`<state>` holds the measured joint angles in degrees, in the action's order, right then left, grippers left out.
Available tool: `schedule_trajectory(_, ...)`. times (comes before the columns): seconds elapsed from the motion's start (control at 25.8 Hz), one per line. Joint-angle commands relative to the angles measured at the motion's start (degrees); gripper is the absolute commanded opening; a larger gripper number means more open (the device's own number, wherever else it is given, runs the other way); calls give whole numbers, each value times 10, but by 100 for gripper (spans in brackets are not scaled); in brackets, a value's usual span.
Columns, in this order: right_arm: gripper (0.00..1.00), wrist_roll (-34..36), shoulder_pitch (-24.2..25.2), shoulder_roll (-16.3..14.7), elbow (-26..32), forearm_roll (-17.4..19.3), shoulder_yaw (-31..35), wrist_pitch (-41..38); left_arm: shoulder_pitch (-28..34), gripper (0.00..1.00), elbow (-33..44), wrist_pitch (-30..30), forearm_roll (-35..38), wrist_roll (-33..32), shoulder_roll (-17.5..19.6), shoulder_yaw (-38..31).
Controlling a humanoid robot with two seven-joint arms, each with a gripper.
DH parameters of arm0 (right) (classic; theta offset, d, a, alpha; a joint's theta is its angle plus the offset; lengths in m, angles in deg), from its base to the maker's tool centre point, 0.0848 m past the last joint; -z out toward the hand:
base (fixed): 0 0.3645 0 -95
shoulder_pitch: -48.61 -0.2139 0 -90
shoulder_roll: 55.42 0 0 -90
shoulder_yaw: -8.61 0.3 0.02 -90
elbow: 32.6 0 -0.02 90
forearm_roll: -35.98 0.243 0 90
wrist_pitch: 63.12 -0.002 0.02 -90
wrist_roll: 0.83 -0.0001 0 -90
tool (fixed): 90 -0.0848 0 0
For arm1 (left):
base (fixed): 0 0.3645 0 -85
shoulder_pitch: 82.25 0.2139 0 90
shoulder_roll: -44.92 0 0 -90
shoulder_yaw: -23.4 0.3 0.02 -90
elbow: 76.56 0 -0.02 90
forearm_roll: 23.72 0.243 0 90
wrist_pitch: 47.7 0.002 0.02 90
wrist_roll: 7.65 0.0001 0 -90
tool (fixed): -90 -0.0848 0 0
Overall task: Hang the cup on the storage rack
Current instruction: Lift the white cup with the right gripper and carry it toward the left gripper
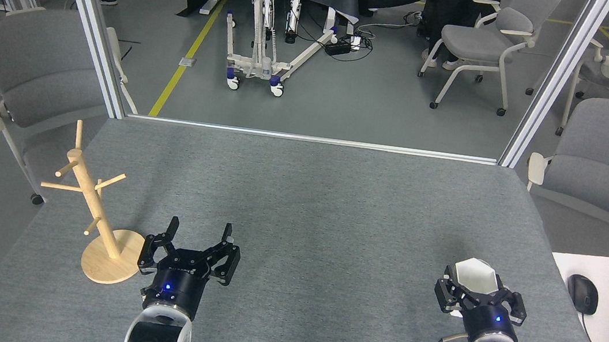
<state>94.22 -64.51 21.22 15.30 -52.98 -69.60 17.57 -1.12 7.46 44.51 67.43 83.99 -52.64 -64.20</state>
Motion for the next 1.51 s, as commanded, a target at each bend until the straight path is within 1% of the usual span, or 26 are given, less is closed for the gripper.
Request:
schedule_trajectory(0.0, 97, -2, -9, -1, -15, 0, 0, 1, 0, 99, 0, 0, 0, 0, 0, 0)
schedule_trajectory(0.12, 94, -1, -9, -1, -15, 0, 0, 1, 0, 99, 1, 0, 0, 0, 0, 0)
schedule_trajectory(0.23, 93, -1, -8, -1, -15, 0, 0, 0, 0, 99, 2, 0, 0, 0, 0, 1)
schedule_trajectory(0.27, 90, -1, -8, -1, -15, 0, 0, 0, 0, 99, 2, 0, 0, 0, 0, 1)
schedule_trajectory(0.31, 86, -1, -8, -1, -15, 0, 0, 0, 0, 99, 2, 0, 0, 0, 0, 1)
schedule_trajectory(0.39, 66, -1, -8, -1, -15, -1, 0, 0, 0, 99, 2, 0, 0, 0, 1, 0)
schedule_trajectory(0.43, 61, -1, -8, -1, -15, -1, 0, -1, 0, 99, 3, 0, 0, 0, 1, 1)
schedule_trajectory(0.5, 60, -1, -8, -1, -15, -3, 0, -1, 0, 99, 3, 0, 0, 1, 1, 0)
schedule_trajectory(0.54, 56, -1, -8, -1, -15, -3, 0, -1, 0, 99, 4, 0, 0, 1, 1, 1)
schedule_trajectory(0.62, 45, -5, -9, -1, -13, -2, 1, -6, 0, 99, 4, 0, 0, 2, 1, 0)
schedule_trajectory(0.7, 38, -9, -10, 1, 1, 4, 1, -7, 0, 99, 4, 0, 0, 3, 1, 1)
schedule_trajectory(0.77, 29, -17, -10, -1, 39, 14, 2, -1, 1, 99, 5, -1, 0, 3, 1, 1)
schedule_trajectory(0.85, 24, -58, -10, -1, 93, 41, 2, 10, 3, 99, 7, -5, 0, 4, 1, 1)
schedule_trajectory(0.93, 23, -125, -13, -1, 153, 68, 0, 52, 5, 99, 9, -8, 0, 4, 1, 1)
schedule_trajectory(1.05, 23, -220, -24, 2, 259, 73, -5, 119, 15, 99, 20, -12, 1, 4, 2, 12)
schedule_trajectory(1.12, 23, -264, -24, 3, 330, 74, -10, 156, 26, 99, 33, -19, 4, 4, 7, 45)
schedule_trajectory(1.16, 23, -285, -25, 4, 361, 74, -21, 177, 35, 99, 42, -23, 5, 5, 8, 65)
schedule_trajectory(1.24, 20, -325, -29, 10, 404, 74, -57, 221, 51, 99, 59, -26, 9, 13, 13, 105)
schedule_trajectory(1.32, 20, -368, -54, 16, 431, 74, -105, 273, 54, 99, 69, -29, 21, 21, 29, 155)
schedule_trajectory(1.39, 20, -404, -69, 18, 458, 74, -156, 329, 51, 99, 68, -29, 61, 23, 42, 205)
schedule_trajectory(1.47, 20, -427, -77, 18, 485, 73, -199, 373, 45, 99, 62, -29, 116, 22, 40, 243)
